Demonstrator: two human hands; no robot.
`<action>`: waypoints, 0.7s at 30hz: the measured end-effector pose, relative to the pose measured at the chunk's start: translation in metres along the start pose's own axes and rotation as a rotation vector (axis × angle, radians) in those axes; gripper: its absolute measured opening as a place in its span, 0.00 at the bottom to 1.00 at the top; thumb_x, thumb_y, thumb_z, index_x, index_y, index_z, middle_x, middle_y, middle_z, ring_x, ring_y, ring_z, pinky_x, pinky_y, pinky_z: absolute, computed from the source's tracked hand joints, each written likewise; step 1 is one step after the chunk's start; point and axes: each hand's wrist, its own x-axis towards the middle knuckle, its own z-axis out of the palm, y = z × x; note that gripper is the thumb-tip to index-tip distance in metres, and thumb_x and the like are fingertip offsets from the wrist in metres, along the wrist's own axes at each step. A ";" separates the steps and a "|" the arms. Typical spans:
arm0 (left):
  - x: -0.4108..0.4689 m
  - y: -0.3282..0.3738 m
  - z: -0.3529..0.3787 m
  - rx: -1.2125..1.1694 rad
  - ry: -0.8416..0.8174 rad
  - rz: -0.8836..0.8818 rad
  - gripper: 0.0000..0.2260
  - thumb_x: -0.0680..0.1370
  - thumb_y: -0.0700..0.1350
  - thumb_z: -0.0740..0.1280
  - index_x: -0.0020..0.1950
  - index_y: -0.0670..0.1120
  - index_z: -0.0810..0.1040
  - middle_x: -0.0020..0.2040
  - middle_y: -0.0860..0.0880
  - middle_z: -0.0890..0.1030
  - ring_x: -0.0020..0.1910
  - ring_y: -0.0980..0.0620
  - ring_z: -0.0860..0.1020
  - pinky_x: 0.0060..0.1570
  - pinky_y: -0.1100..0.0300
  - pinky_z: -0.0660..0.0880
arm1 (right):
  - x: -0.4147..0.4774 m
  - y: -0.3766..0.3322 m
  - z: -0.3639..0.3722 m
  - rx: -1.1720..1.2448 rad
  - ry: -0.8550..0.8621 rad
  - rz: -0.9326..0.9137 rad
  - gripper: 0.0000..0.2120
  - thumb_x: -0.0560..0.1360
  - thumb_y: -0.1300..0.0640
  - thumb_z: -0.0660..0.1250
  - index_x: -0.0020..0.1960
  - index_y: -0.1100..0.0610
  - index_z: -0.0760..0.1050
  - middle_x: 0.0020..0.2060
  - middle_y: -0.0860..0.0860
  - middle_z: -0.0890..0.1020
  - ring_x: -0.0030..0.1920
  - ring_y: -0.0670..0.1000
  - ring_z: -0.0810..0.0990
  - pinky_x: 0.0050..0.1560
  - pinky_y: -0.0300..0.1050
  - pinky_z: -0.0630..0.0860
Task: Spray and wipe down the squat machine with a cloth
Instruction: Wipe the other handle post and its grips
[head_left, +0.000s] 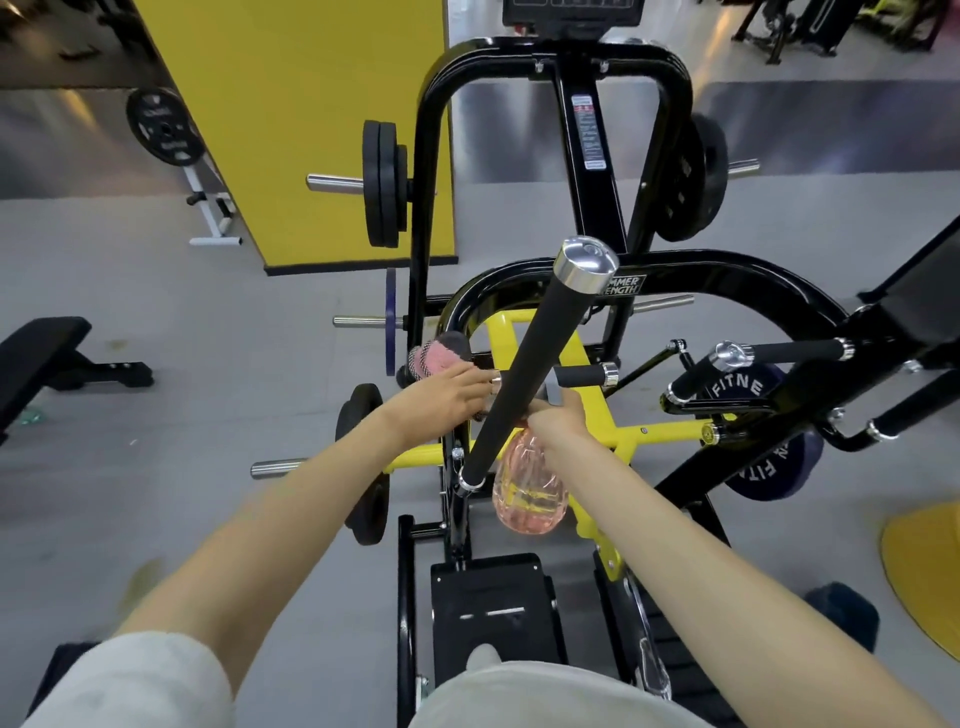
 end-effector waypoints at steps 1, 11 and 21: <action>-0.010 0.003 0.004 0.010 0.004 -0.014 0.26 0.72 0.36 0.70 0.70 0.47 0.72 0.73 0.48 0.68 0.75 0.49 0.59 0.75 0.50 0.55 | 0.000 0.000 0.001 -0.007 -0.007 -0.006 0.14 0.75 0.70 0.62 0.35 0.57 0.66 0.32 0.53 0.73 0.39 0.54 0.75 0.35 0.40 0.72; -0.037 0.090 0.022 -0.608 0.582 -0.775 0.25 0.70 0.28 0.71 0.65 0.42 0.77 0.65 0.43 0.77 0.67 0.43 0.72 0.67 0.47 0.69 | 0.003 0.008 0.004 -0.014 -0.023 -0.012 0.12 0.77 0.67 0.63 0.38 0.55 0.70 0.36 0.53 0.75 0.42 0.55 0.76 0.46 0.49 0.76; 0.014 0.088 -0.005 -0.972 0.524 -1.565 0.07 0.83 0.40 0.57 0.52 0.40 0.74 0.39 0.47 0.75 0.38 0.50 0.74 0.37 0.62 0.68 | 0.007 0.011 0.007 0.009 -0.006 0.015 0.14 0.78 0.64 0.62 0.36 0.53 0.65 0.38 0.54 0.74 0.42 0.55 0.73 0.47 0.48 0.71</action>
